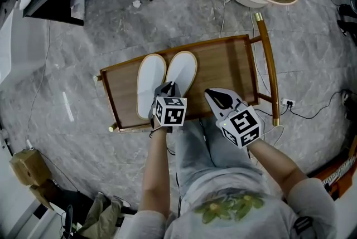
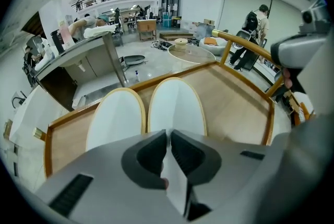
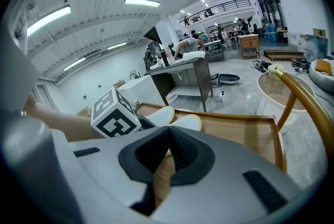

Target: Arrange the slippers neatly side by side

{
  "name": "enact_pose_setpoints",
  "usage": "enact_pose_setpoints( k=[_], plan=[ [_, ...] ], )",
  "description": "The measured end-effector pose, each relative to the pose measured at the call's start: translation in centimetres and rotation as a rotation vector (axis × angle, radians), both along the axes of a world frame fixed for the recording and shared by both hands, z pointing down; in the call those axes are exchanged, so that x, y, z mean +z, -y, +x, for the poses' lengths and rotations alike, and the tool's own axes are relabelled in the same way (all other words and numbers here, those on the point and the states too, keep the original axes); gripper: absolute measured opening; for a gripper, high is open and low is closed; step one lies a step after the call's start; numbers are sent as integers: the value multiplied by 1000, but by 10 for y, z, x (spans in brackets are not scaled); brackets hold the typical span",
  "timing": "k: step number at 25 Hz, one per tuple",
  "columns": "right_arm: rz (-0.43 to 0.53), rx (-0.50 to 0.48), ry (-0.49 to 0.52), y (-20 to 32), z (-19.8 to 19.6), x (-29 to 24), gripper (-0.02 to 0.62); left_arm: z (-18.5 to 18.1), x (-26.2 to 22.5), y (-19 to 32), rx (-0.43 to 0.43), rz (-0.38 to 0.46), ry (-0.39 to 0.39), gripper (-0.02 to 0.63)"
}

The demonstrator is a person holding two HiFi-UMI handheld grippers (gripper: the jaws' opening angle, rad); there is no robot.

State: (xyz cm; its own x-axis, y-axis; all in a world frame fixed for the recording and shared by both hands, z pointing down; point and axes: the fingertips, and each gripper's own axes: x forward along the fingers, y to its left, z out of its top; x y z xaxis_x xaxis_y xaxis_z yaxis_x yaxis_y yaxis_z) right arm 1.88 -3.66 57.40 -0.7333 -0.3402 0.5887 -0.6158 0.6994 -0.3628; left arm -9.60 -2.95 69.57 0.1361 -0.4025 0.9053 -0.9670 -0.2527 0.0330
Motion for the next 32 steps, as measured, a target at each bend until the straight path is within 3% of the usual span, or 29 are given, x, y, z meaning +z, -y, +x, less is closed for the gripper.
enact_pose_setpoints(
  k=[21, 32],
  plan=[
    [-3, -6, -7, -3, 4, 2, 6, 25, -4, 0, -296, -131, -180, 38],
    [4, -14, -6, -9, 4, 1, 6, 28, -4, 0, -539, -182, -316, 40]
  ],
)
